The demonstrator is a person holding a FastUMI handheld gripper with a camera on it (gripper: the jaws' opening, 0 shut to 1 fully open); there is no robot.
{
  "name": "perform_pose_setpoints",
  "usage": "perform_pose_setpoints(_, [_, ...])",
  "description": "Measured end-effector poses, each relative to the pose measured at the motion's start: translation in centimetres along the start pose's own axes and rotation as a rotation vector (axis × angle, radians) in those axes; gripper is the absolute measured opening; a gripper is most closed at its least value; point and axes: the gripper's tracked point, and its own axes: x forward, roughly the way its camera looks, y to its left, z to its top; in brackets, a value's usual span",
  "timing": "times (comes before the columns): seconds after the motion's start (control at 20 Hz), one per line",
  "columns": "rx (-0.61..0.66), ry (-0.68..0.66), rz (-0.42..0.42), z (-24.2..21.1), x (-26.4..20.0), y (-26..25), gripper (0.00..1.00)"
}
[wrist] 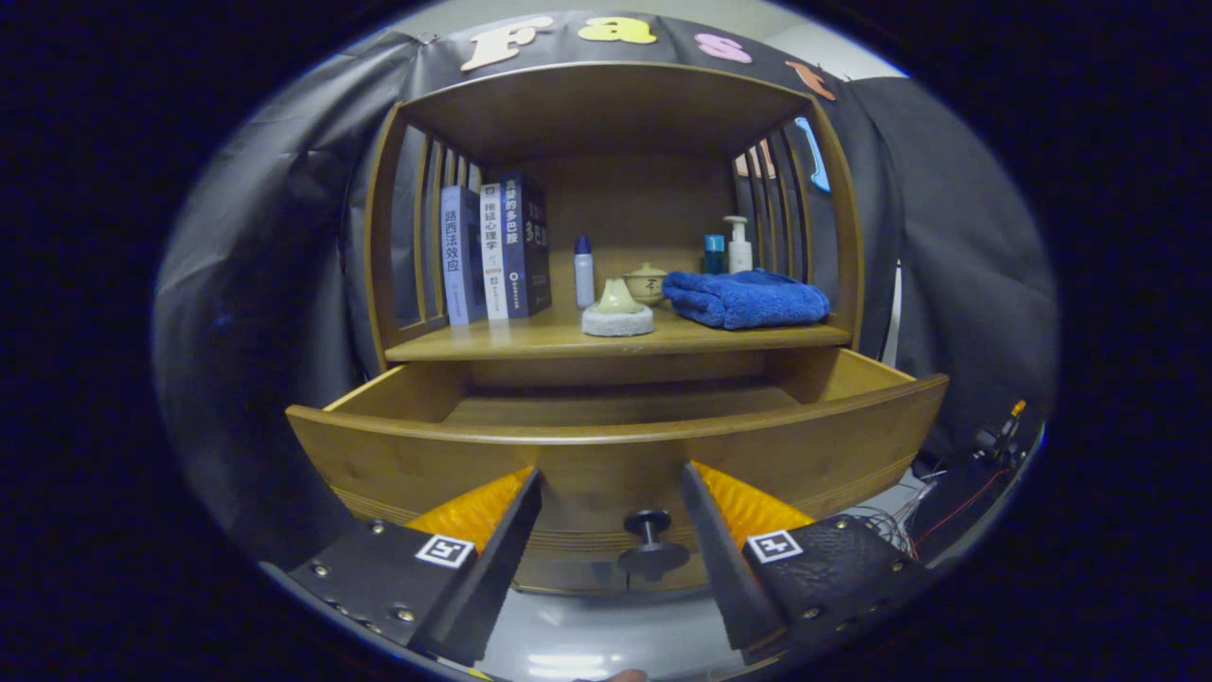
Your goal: Pull open the drawer, take out the items inside it, and place them on the countertop above the cabinet.
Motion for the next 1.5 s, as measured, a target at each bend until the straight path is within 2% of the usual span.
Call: perform_pose_setpoints(1.5, [0.102,0.023,-0.034,1.4,8.7,0.5,0.90])
